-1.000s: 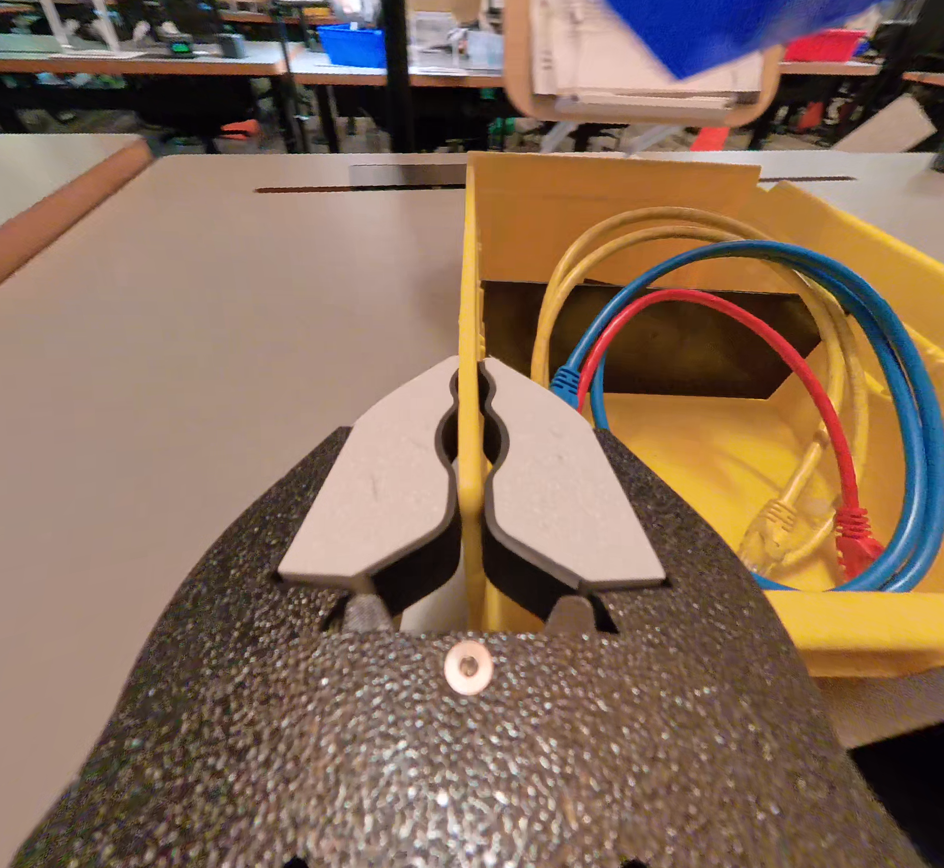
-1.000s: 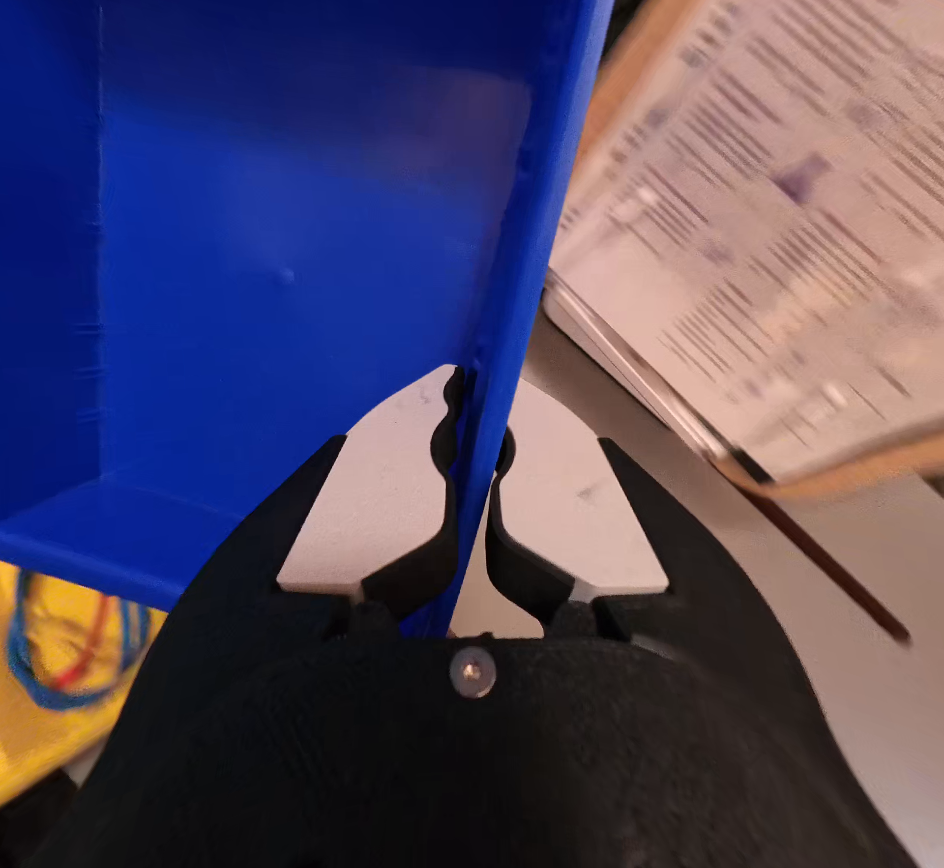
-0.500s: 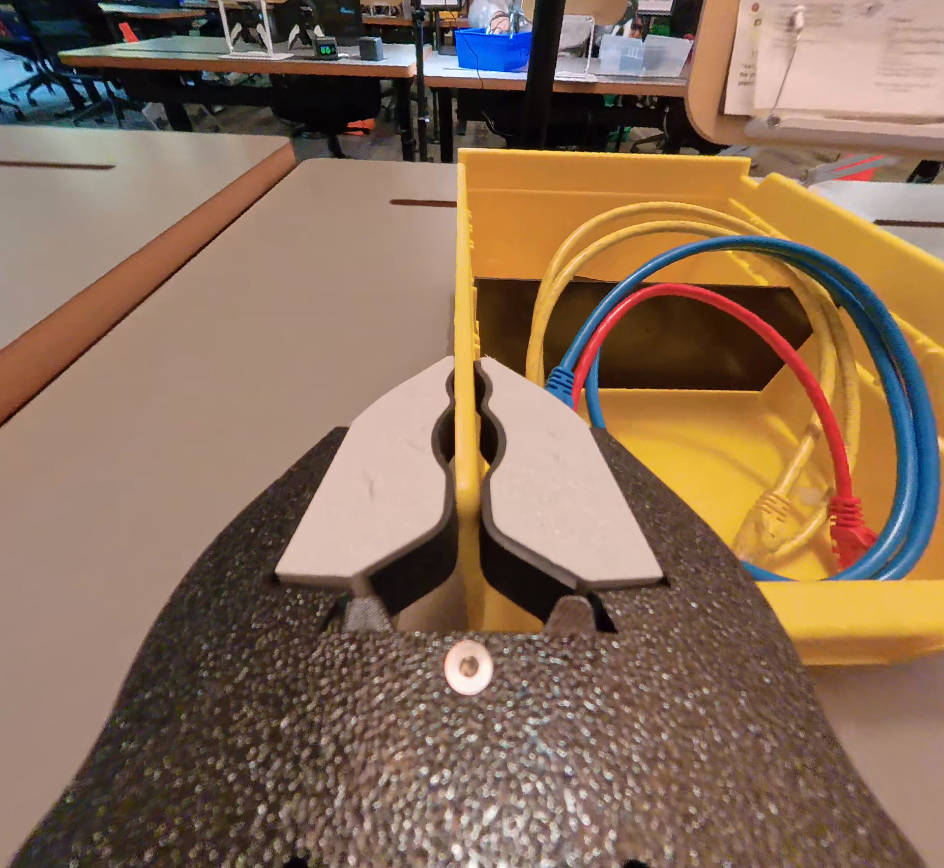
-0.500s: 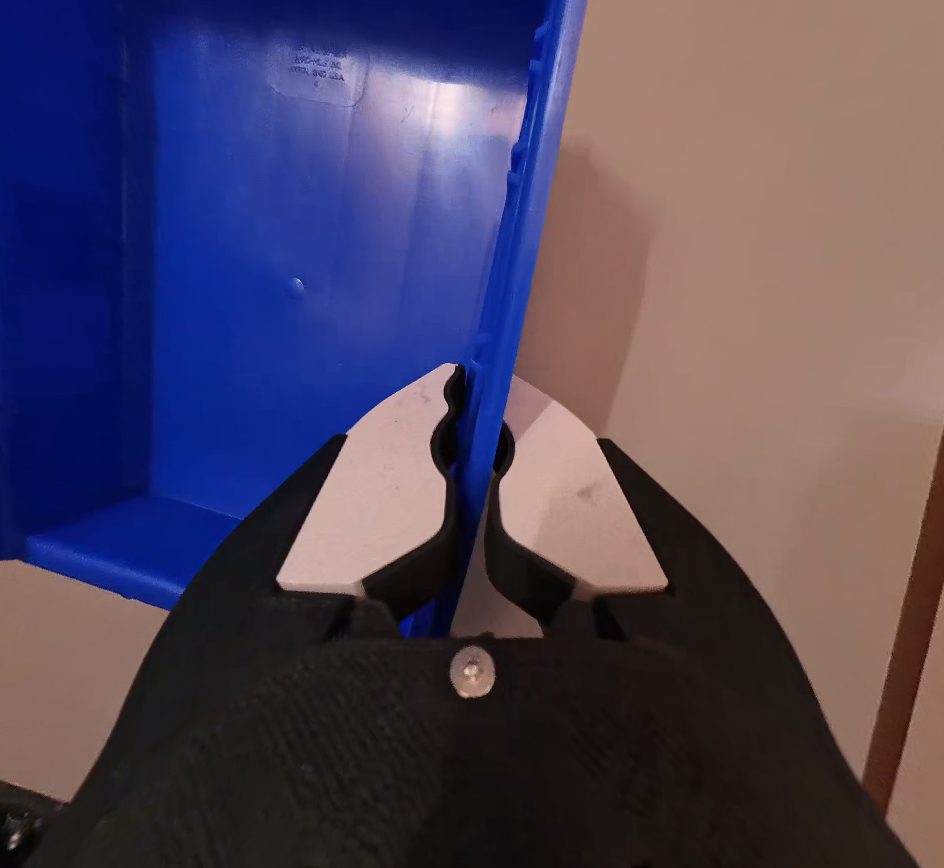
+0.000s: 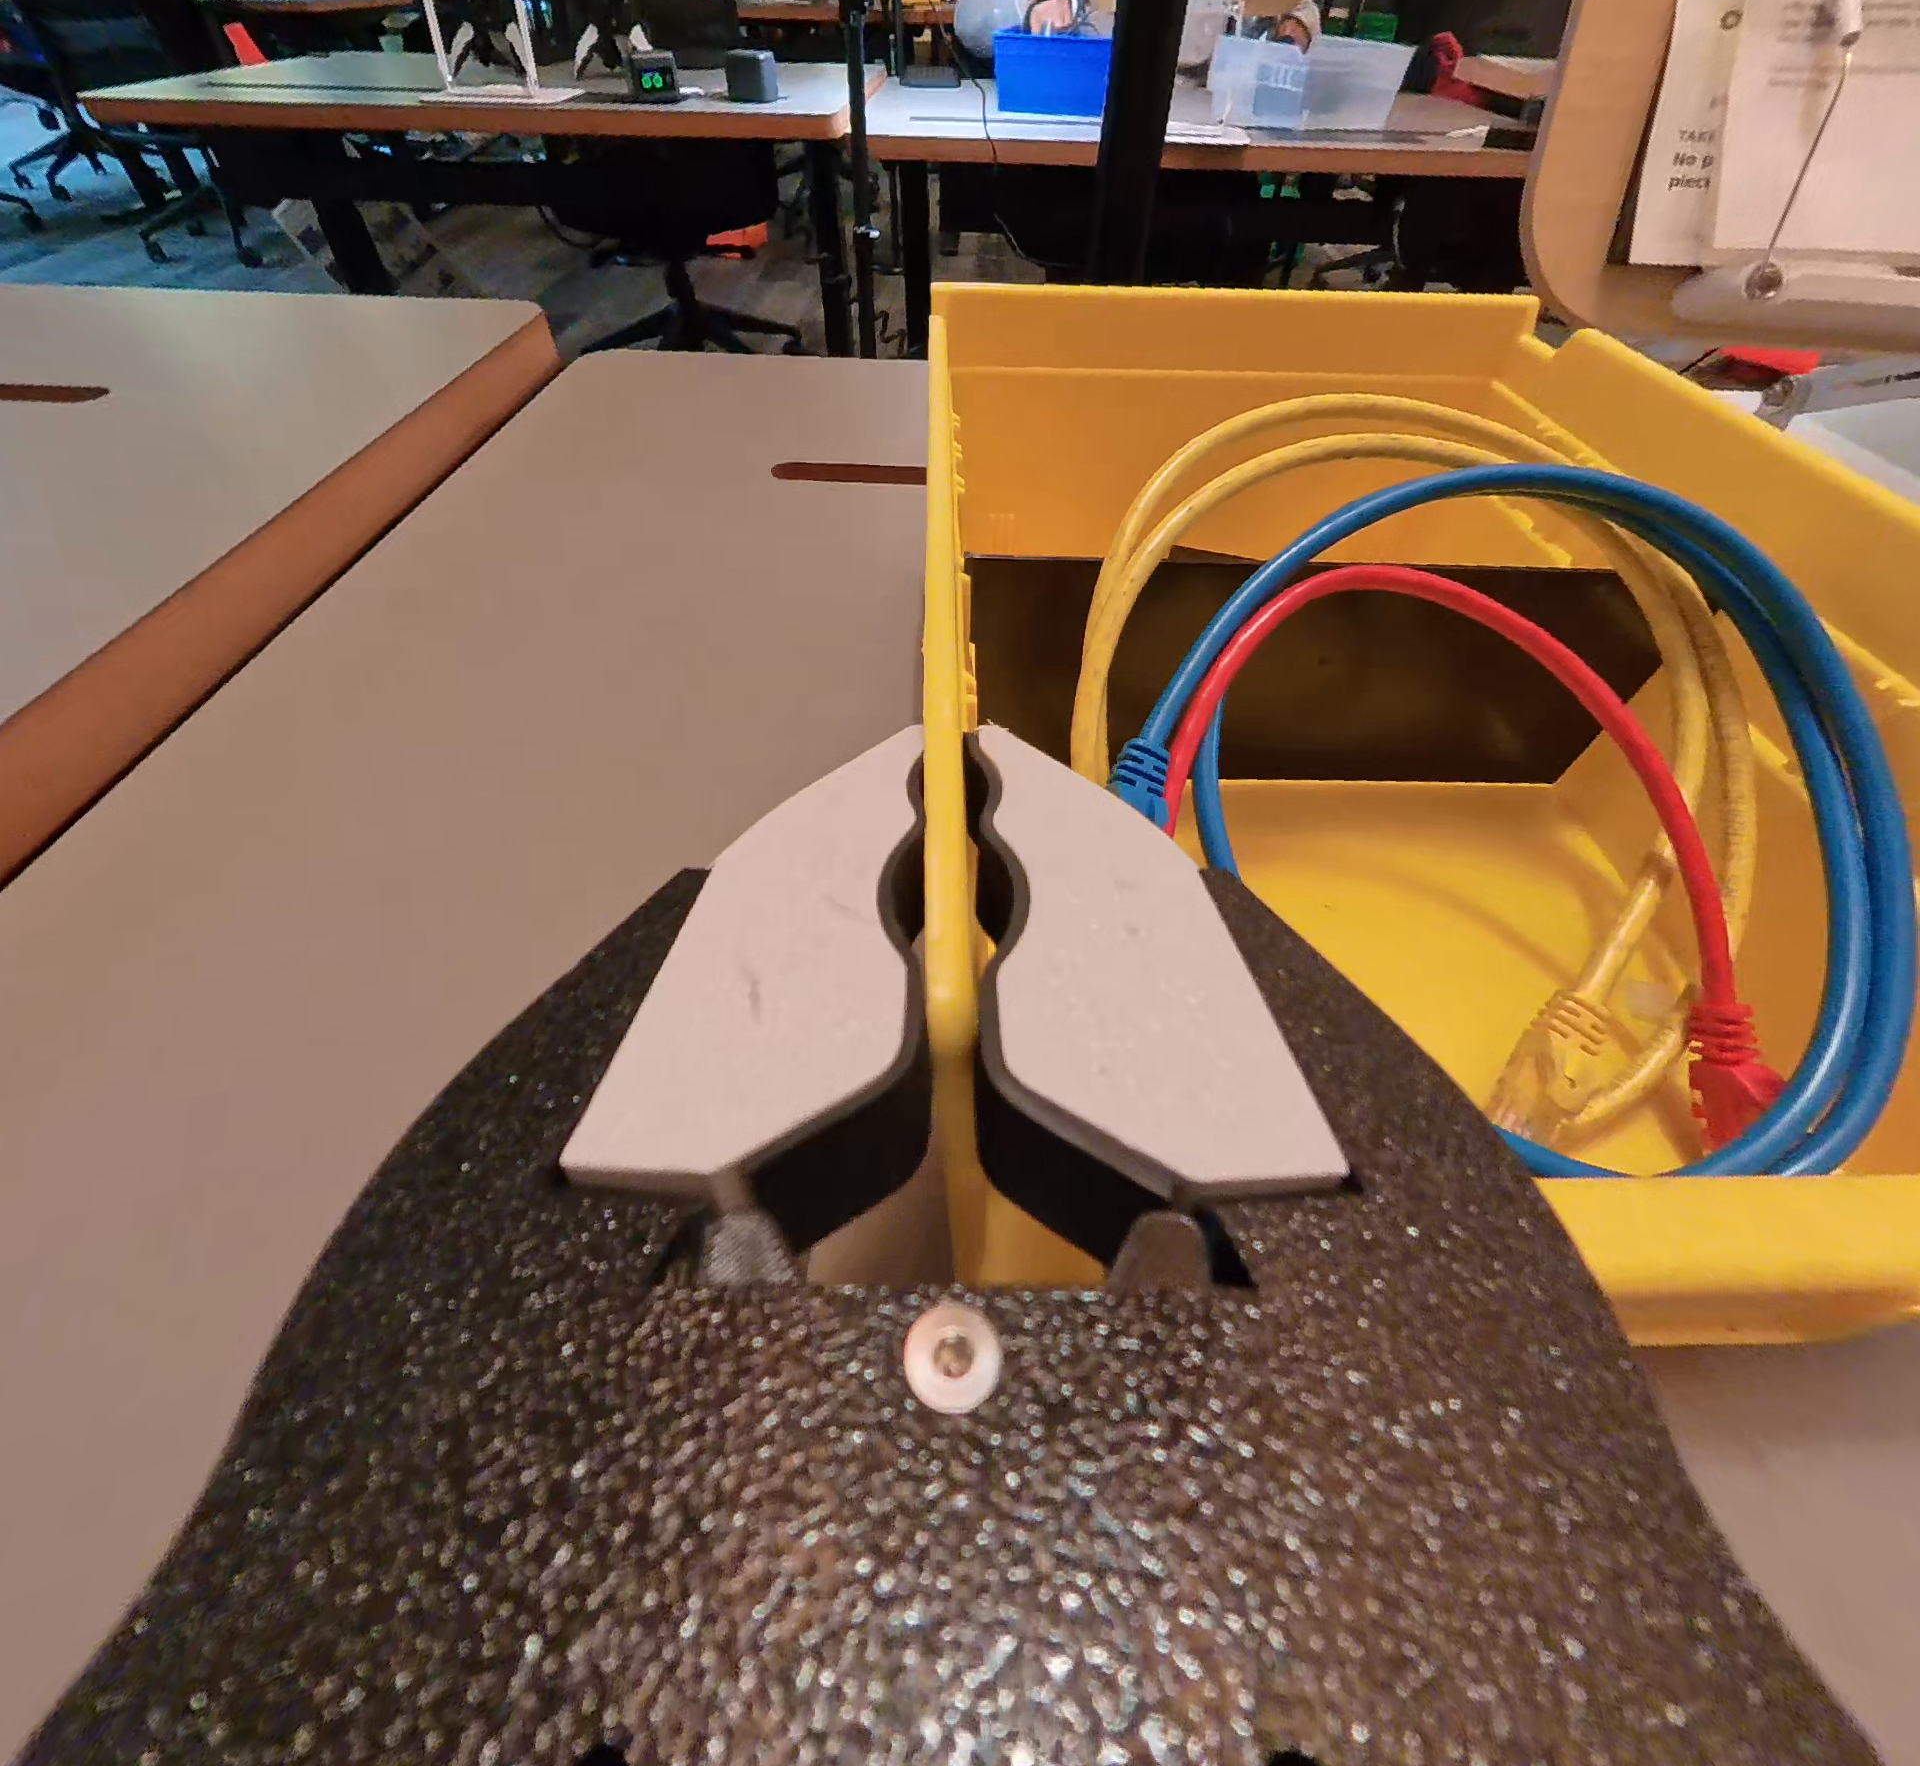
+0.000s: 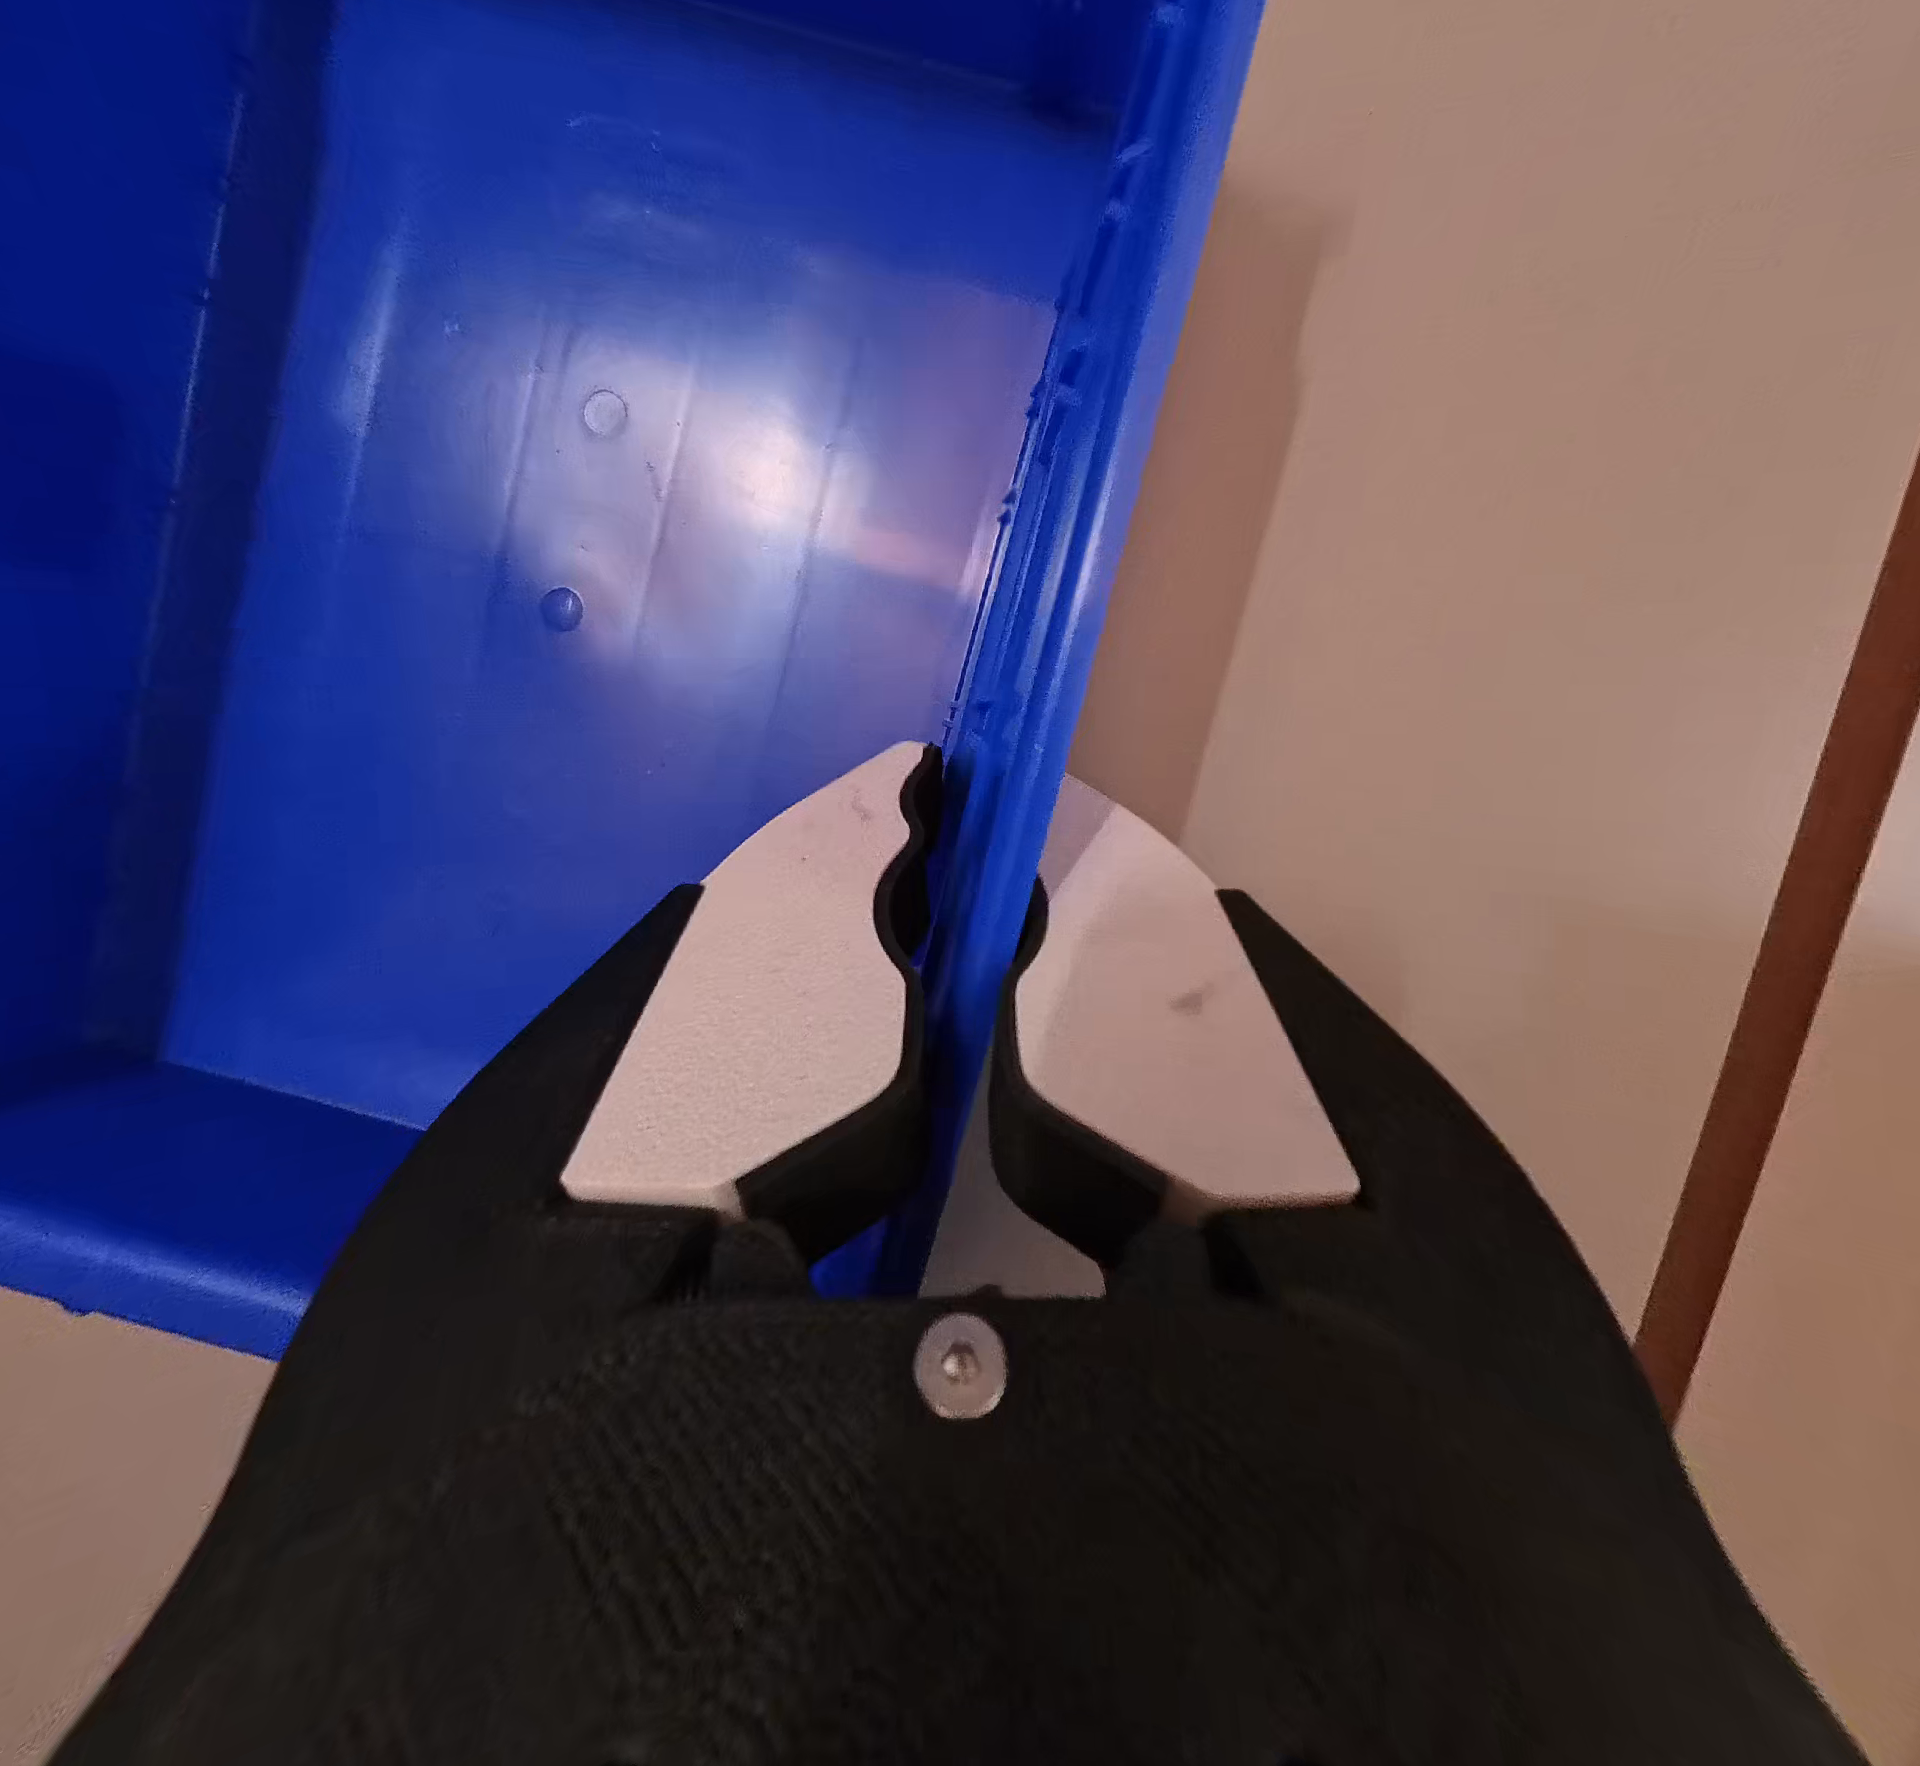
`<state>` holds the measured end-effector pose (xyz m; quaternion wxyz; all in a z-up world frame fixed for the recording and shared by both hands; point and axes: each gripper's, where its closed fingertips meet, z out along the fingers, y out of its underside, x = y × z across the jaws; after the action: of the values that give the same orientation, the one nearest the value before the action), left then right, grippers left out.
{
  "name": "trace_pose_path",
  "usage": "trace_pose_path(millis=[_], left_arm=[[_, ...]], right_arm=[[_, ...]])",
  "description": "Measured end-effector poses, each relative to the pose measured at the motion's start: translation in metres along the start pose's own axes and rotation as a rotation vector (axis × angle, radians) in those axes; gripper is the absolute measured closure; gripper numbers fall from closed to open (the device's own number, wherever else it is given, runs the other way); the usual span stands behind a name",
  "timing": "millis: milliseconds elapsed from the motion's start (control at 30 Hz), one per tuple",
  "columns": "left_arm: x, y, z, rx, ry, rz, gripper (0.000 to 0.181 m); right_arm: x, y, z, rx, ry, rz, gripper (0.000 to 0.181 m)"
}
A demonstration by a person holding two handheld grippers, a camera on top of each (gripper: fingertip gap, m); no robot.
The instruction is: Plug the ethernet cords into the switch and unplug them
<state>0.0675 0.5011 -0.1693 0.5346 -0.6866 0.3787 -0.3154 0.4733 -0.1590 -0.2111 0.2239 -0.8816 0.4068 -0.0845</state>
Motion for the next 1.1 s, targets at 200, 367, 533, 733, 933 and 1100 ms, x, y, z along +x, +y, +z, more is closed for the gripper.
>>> trace_pose_path(millis=[200, 367, 533, 733, 933, 1100], left_arm=[[0.006, -0.013, -0.010, 0.003, 0.019, 0.152, 0.156], [0.021, -0.068, -0.025, -0.007, 0.144, 0.328, 0.130], [0.054, -0.098, 0.015, -0.336, 0.316, 0.201, 0.095], [0.085, -0.103, 0.107, -0.639, 0.330, 0.206, 0.087], [0.096, -0.022, 0.150, -1.111, 0.289, 0.229, 0.086], [0.120, 0.019, 0.160, -1.307, 0.362, 0.102, 0.084]], right_arm=[[0.020, -0.016, -0.029, 0.169, 0.193, -0.058, 0.112], [0.006, -0.025, -0.122, 0.441, 0.392, -0.089, 0.094], [-0.147, -0.027, -0.151, 0.754, 0.116, -0.282, 0.093], [-0.258, -0.030, -0.118, 0.793, 0.000, -0.496, 0.095], [-0.297, -0.016, -0.092, 0.740, -0.147, -0.561, 0.096], [-0.294, -0.013, -0.088, 0.725, -0.171, -0.538, 0.096]])
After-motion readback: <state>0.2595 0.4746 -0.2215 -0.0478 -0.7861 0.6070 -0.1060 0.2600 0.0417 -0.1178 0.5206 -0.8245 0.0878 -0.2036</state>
